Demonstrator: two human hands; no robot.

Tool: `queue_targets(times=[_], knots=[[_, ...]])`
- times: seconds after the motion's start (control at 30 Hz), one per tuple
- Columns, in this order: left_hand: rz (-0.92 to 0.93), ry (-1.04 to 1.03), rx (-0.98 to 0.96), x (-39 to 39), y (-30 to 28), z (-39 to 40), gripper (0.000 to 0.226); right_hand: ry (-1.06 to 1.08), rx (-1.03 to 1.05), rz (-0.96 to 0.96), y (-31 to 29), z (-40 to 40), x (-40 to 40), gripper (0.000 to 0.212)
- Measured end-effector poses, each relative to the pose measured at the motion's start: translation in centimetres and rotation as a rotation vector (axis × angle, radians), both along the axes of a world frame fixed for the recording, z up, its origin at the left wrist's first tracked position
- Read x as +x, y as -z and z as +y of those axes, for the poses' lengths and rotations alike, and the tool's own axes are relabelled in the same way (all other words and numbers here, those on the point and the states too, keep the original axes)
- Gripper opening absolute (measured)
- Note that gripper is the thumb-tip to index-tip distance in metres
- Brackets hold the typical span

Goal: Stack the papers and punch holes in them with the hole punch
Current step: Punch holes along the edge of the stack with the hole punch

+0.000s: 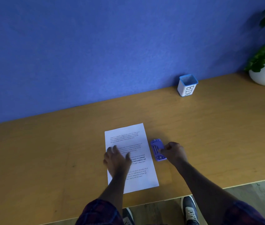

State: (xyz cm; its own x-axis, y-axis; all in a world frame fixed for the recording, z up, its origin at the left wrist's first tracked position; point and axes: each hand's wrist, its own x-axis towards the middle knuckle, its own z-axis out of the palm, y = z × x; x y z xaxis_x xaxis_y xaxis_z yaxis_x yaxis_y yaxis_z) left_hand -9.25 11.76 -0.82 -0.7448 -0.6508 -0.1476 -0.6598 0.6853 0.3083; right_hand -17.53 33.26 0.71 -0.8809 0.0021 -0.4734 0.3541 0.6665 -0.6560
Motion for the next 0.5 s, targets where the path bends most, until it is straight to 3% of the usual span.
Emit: queue_targets(times=[0.1, 0.23, 0.5], knots=[[-0.165, -0.26, 0.068, 1.2, -0.5, -1.4, 0.089, -0.007, 0.013, -0.014, -0.6, -0.1, -0.6, 0.014], [-0.264, -0.323, 0.113, 0.8, -0.5, -1.6, 0.092, -0.012, 0.045, 0.014, -0.5, -0.1, -0.7, 0.015], [-0.272, -0.398, 0.176, -0.6, -0.8, -2.2, 0.094, -0.002, 0.064, 0.046, 0.2, -0.3, -0.3, 0.012]])
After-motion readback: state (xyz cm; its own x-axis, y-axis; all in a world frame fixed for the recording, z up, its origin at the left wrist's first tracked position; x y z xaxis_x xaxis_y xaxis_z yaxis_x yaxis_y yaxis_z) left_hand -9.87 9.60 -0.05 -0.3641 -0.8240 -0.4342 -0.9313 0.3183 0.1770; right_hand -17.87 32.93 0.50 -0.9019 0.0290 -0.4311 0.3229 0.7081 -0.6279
